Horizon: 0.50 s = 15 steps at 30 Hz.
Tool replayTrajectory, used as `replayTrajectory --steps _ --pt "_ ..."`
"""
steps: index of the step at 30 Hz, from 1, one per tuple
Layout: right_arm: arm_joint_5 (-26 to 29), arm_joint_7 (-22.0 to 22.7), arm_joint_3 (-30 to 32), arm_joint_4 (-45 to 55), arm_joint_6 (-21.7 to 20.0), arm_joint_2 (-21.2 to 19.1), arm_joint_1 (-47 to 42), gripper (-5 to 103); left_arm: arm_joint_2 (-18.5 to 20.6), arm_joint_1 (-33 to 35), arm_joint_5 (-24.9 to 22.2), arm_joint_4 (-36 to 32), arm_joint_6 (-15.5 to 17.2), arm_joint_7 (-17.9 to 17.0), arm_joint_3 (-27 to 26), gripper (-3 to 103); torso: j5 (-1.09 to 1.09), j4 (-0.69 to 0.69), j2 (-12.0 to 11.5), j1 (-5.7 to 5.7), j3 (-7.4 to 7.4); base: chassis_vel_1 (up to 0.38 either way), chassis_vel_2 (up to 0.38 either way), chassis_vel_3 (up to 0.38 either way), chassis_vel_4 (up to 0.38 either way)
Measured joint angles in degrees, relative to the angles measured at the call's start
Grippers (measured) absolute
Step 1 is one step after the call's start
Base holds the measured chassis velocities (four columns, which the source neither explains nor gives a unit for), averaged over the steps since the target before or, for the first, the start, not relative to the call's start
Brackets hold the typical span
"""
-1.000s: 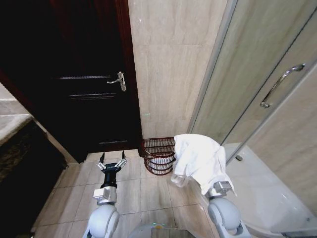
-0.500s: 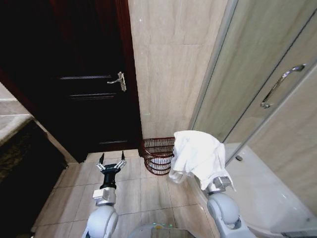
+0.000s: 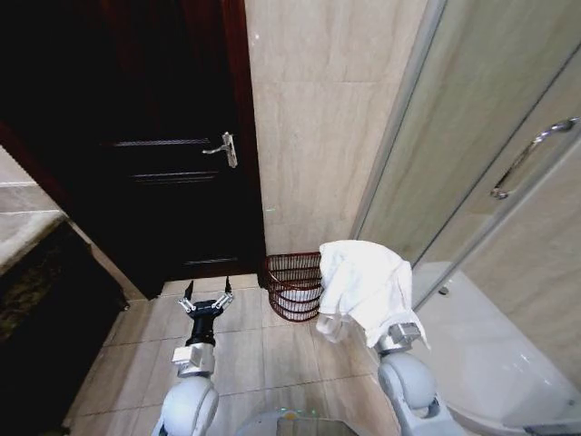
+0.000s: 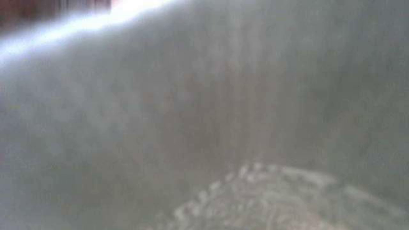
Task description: Discard the used towel into the hamper.
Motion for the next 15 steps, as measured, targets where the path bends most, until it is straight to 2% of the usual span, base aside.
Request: replayTrajectory --steps 15 --pt "-1.8 -0.02 -0.72 0.32 0.16 1.7 -0.4 8 0.54 0.05 -0.38 -0.23 -0.65 -0.04 -0.09 100 0.02 0.01 0.07 0.03 0.04 0.067 0.077 -0.075 -0.064"
